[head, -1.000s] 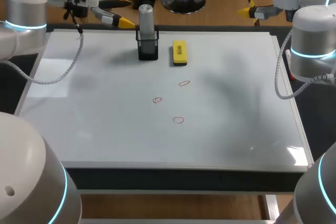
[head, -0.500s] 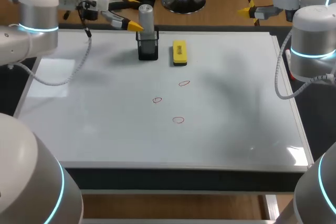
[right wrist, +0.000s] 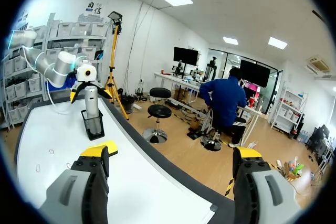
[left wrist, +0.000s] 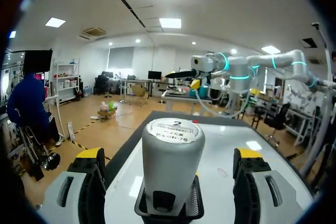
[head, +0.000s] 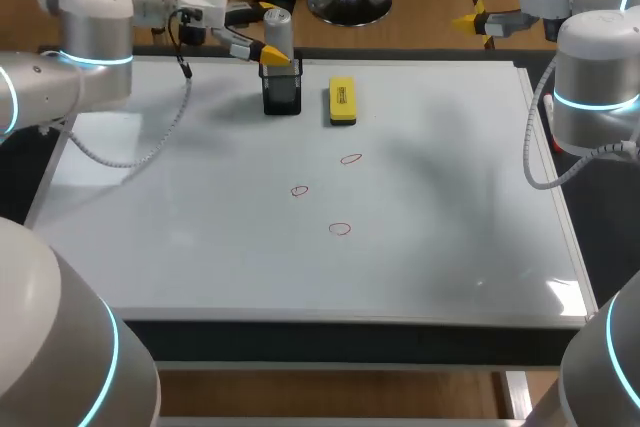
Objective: Pick up the inspection probe, press it on each red-marked spot on the whiteboard one by one, put down the probe, pick up the eraser, and wipe off all the red marks.
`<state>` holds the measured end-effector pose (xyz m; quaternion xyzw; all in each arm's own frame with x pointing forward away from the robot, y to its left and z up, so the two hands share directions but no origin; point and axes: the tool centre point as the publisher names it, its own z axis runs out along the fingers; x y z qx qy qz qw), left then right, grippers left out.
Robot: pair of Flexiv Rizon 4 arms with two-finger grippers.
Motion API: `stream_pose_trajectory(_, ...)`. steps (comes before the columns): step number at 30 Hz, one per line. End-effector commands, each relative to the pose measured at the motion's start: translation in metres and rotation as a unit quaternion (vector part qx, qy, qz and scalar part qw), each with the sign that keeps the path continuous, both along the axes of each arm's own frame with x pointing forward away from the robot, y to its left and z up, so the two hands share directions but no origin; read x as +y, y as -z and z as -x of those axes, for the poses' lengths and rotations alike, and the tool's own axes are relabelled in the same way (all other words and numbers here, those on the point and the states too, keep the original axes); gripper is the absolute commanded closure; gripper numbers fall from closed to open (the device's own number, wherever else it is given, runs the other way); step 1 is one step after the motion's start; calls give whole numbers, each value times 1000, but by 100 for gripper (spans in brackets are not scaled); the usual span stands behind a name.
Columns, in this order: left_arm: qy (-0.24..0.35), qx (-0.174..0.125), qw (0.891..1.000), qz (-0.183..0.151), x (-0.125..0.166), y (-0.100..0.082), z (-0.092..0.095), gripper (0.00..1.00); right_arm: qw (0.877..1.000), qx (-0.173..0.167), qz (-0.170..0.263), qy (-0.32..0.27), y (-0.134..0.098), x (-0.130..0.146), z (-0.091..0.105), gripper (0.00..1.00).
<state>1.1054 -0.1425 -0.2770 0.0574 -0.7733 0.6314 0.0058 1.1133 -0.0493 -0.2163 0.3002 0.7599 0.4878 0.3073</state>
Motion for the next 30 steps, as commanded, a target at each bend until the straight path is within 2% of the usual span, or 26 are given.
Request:
stream_pose_trajectory(1,-3,-2,1000,4,-7,6,-5,0,1000,1,0,-1,0,0,0,0)
stream_pose_trajectory(16,-18,-3,1000,12,-11,8,-14,0,1000,1,0,-1,0,0,0,0)
stream_pose_trajectory(18,-19,-3,1000,14,-10,8,-15,37,1000,1,0,-1,0,0,0,0)
stream_pose_trajectory(19,-20,-3,1000,14,-10,8,-15,53,1000,1,0,-1,0,0,0,0)
stream_pose_trajectory(20,-20,-3,1000,14,-10,8,-16,59,1000,1,0,-1,0,0,0,0)
stream_pose_trajectory(22,-21,-4,1000,16,-9,9,-17,100,1000,1,0,-1,0,0,0,0)
stream_pose_trajectory(30,-15,-13,1000,19,-9,4,-13,100,1000,1,0,-1,0,0,0,0)
